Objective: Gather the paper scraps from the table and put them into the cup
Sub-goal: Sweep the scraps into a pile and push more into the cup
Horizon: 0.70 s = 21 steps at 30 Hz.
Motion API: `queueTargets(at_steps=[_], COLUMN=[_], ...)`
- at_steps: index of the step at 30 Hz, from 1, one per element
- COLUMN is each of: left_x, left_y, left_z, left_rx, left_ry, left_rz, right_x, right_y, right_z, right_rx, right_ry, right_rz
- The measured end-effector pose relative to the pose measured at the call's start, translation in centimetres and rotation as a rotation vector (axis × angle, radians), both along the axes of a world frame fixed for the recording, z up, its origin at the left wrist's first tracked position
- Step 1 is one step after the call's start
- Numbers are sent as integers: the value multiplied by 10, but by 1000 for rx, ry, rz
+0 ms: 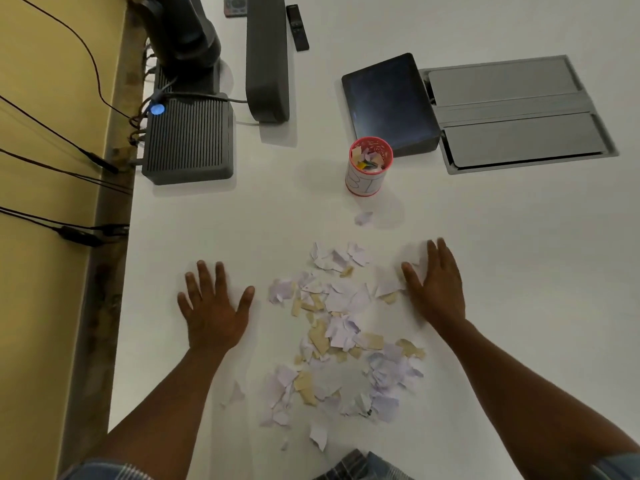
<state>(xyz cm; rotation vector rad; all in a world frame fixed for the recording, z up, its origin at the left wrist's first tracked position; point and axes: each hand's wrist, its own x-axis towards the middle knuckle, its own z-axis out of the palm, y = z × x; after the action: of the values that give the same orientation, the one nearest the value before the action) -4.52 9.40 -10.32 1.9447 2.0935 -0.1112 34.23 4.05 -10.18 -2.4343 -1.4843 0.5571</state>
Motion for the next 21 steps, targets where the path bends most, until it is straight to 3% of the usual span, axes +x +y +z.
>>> queueTargets(at_steps=[8, 16, 21], left_x=[-6, 33, 69], left_y=[0, 7, 4], left_z=[-14, -25, -27], left_rx=[6, 19, -22], left_ry=[-126, -263, -251], left_rz=[46, -260, -493], right_x=[-24, -58, -65], right_y=[-15, 10, 26], right_z=[-15, -19, -17], right_rx=[-43, -26, 1], right_ry=[-14, 45, 62], right_rz=[147, 326, 406])
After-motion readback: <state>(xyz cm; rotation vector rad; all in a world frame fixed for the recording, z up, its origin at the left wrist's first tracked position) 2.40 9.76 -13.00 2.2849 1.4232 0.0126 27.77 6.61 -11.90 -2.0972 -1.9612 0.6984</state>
